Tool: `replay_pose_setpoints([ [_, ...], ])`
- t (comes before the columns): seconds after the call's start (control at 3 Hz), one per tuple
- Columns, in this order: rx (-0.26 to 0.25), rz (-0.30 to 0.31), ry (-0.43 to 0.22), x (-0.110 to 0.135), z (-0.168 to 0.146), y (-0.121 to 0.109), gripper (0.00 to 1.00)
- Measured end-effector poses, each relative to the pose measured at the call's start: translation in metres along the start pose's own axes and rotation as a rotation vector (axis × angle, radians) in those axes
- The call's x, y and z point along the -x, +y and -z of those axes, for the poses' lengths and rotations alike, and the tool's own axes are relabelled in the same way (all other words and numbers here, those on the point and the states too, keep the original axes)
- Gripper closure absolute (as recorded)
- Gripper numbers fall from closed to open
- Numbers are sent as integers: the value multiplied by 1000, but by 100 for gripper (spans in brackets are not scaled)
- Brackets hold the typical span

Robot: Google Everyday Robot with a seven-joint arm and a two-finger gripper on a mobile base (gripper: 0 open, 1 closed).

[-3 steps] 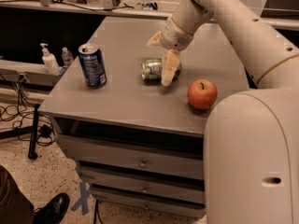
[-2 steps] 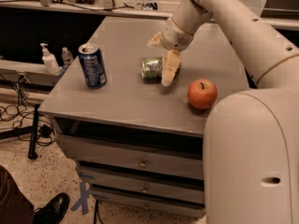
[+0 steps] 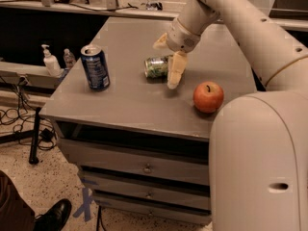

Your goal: Knock green can over

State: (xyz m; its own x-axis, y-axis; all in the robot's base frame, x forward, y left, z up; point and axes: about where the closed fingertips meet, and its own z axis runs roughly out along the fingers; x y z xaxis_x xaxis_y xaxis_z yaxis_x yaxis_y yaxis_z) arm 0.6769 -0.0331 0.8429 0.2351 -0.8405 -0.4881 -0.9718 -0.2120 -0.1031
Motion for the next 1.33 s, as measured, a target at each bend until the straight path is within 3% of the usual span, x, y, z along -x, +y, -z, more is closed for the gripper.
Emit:
replay_pose_setpoints([
  [1.0,11,-17,14,-6,0,6,0],
  [1.33,-16,-27,14,-9,6,4,0],
])
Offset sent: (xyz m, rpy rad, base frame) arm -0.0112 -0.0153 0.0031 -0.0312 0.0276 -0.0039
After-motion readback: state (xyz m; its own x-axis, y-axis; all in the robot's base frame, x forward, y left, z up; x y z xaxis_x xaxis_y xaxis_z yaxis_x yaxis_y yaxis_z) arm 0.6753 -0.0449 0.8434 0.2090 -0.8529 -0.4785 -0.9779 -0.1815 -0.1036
